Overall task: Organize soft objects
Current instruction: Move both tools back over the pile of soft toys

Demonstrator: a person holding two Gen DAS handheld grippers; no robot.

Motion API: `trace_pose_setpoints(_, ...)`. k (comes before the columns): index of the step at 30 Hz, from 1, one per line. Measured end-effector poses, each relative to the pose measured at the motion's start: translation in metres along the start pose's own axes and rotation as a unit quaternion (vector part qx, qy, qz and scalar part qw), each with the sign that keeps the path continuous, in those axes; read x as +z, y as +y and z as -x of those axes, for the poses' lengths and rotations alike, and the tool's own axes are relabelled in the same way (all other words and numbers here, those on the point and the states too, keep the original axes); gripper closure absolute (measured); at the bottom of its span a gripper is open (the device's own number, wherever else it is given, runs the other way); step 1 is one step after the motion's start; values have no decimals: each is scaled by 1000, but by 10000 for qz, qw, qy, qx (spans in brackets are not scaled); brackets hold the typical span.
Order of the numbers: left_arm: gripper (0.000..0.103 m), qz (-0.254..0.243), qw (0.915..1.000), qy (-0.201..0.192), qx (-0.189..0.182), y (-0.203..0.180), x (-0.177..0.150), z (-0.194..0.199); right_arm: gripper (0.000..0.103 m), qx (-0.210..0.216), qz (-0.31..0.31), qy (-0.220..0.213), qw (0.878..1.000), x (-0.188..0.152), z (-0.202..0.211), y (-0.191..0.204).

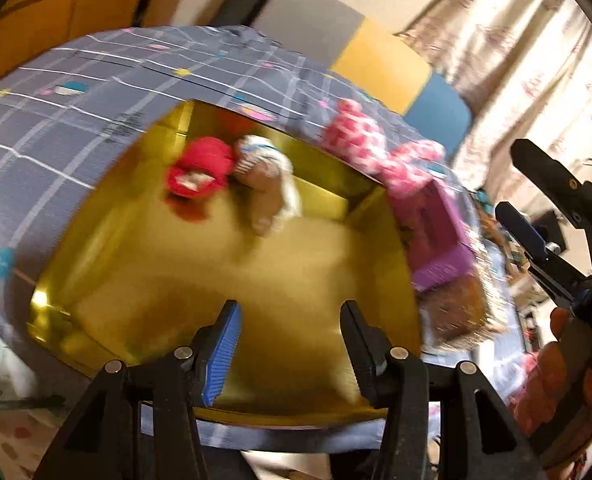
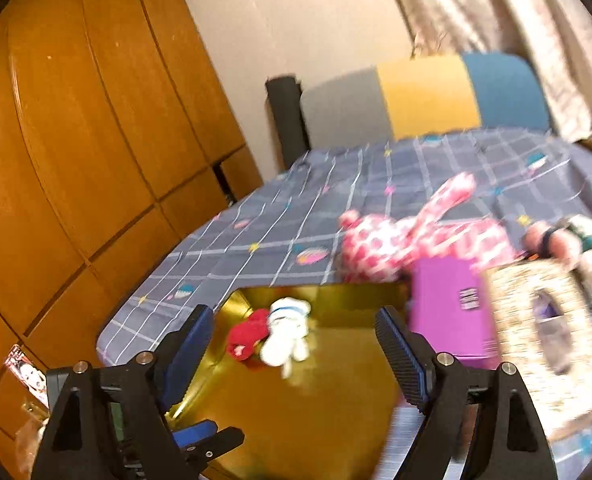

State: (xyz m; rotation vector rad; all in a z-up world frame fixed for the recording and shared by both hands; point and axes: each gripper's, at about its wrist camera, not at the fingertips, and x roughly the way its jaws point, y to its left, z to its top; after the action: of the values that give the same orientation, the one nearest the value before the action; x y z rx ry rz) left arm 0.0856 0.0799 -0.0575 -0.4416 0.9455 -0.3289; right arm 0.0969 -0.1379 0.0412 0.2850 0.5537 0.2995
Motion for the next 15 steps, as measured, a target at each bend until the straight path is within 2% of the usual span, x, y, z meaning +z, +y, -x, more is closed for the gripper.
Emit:
trace_pose_setpoints(4,51,-288,9992,40,-257,-24,-11,0,19,-381,-128,-350,9986,4,40,-33)
trace_pose_setpoints(8,51,-653,9967,79,-475,-49,-21,1,18,-799,-374,-524,9947,2,72,-71)
trace_pose_setpoints(15,51,-1163,9911,306,-576,-86,-37,-8,17,-1677,-1038,-517,9790,-12,115,-155)
